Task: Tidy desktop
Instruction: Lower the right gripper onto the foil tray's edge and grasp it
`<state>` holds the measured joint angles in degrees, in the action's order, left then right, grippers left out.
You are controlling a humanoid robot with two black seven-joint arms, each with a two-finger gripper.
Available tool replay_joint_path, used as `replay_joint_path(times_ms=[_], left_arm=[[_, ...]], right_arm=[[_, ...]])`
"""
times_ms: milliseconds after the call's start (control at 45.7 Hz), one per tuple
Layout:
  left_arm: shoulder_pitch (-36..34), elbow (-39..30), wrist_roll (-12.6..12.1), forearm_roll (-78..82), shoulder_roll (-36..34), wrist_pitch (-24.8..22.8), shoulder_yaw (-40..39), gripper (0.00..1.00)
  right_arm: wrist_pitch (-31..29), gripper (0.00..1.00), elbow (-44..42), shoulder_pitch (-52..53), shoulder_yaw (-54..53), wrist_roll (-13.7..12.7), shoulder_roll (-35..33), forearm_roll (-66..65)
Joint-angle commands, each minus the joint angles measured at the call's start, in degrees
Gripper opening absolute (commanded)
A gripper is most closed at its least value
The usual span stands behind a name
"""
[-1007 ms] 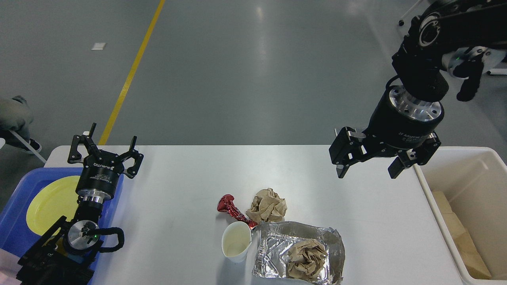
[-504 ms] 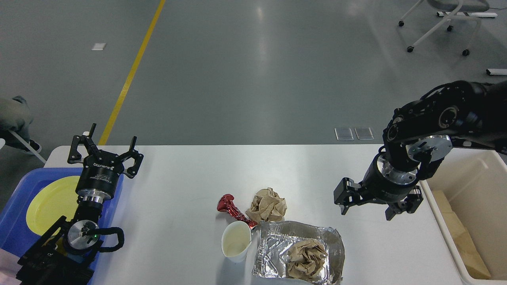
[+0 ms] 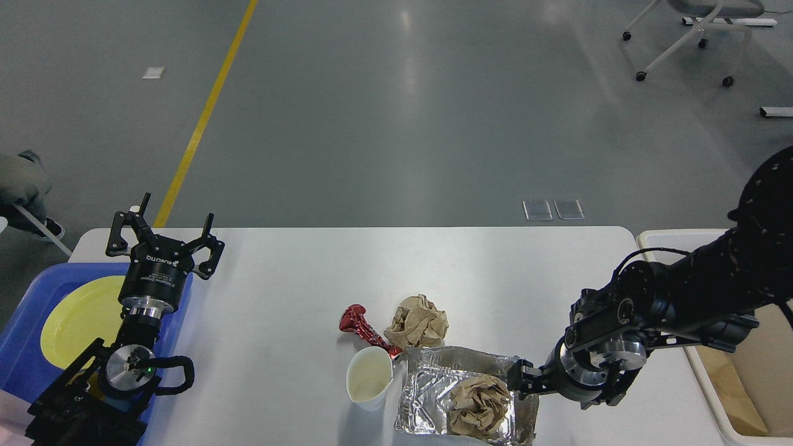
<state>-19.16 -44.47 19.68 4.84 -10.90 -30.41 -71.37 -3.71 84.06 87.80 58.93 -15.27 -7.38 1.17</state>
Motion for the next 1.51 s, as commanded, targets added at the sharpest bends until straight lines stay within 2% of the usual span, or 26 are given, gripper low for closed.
replay_joint_path(times_ms=[0, 153, 263, 328, 525, 635, 854, 1138, 1248, 1335, 1489], left_arm=[[0.0, 0.0, 0.0, 0.0, 0.0, 0.0, 0.0, 0.99], [0.0, 0.0, 0.0, 0.0, 0.0, 0.0, 0.0, 0.99], [0.0, 0.0, 0.0, 0.0, 0.0, 0.0, 0.0, 0.99], [0.0, 0.0, 0.0, 0.0, 0.0, 0.0, 0.0, 0.99], [0.0, 0.0, 0.0, 0.0, 0.0, 0.0, 0.0, 0.99], [0.0, 0.0, 0.0, 0.0, 0.0, 0.0, 0.0, 0.99], [0.0, 0.0, 0.0, 0.0, 0.0, 0.0, 0.0, 0.99], [0.0, 0.0, 0.0, 0.0, 0.0, 0.0, 0.0, 0.99], [0.0, 0.0, 0.0, 0.0, 0.0, 0.0, 0.0, 0.99], [0.0, 0.0, 0.0, 0.0, 0.0, 0.0, 0.0, 0.99], [0.0, 0.0, 0.0, 0.0, 0.0, 0.0, 0.0, 0.99]], right_arm=[[4.0, 0.98, -3.3, -3.7, 0.0, 0.0, 2.1, 0.5], [4.5, 0.95, -3.5, -4.2, 0.0, 0.0, 2.3, 1.0], [4.9, 0.77, -3.6, -4.7, 0.0, 0.0, 2.3, 1.1], [5.0, 0.71, -4.1, -5.2, 0.0, 0.0, 2.2, 1.2], [5.2, 0.69, -5.5, -6.6, -0.4, 0.0, 2.2, 3.5], [5.2, 0.53, -5.8, -6.8, -0.4, 0.0, 2.2, 8.5], [5.2, 0.52, -6.5, -6.7, -0.7, 0.0, 2.2, 11.2], [5.1, 0.59, -6.5, -6.7, -2.2, 0.0, 2.2, 11.2], [5.6, 0.57, -6.5, -6.8, -2.5, 0.0, 2.2, 11.1], [6.0, 0.46, -6.5, -7.0, -2.5, -0.1, 2.2, 11.2], [6.5, 0.01, -6.3, -8.1, -2.6, -0.1, 2.4, 11.3]])
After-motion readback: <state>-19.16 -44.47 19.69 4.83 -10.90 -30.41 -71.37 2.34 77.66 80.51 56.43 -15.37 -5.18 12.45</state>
